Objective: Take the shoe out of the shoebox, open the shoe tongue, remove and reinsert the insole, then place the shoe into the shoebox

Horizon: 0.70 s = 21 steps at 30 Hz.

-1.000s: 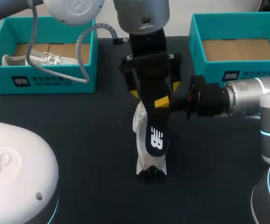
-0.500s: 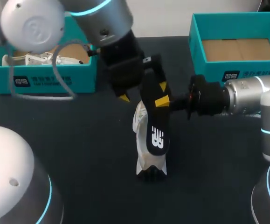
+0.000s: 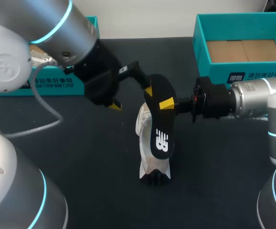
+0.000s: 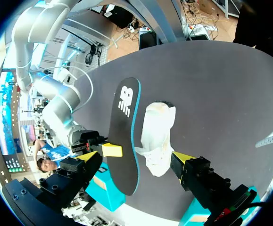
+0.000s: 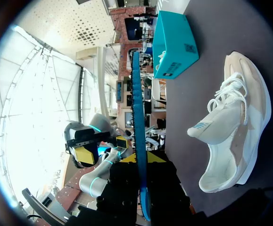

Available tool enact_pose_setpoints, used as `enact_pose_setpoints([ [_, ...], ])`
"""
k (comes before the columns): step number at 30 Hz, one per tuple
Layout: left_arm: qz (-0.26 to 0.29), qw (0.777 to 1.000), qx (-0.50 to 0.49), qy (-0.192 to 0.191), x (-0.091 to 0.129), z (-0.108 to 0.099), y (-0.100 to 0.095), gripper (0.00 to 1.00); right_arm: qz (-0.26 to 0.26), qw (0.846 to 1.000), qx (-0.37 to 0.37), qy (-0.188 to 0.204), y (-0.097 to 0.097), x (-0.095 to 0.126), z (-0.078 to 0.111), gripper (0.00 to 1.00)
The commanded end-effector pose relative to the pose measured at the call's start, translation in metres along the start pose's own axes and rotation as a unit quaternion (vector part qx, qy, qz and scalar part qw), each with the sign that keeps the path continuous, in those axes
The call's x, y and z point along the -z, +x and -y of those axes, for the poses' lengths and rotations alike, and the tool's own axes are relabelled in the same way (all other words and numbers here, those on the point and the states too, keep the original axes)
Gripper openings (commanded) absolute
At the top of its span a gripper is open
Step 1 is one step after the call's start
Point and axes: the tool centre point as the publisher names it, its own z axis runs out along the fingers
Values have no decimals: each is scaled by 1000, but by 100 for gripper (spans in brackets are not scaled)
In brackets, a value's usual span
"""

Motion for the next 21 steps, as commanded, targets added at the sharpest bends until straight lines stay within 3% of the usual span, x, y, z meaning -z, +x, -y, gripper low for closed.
enact_pose_setpoints([
  [1,213,977,-5,-3,1,1,15,100,1,1000,0,-1,0,0,2,0],
  [17,213,977,-5,-3,1,1,15,100,-5,1000,1,-7,-6,0,5,0],
  [21,267,963,-31,-26,-11,-2,29,100,-5,1000,4,-8,-8,-2,4,0],
])
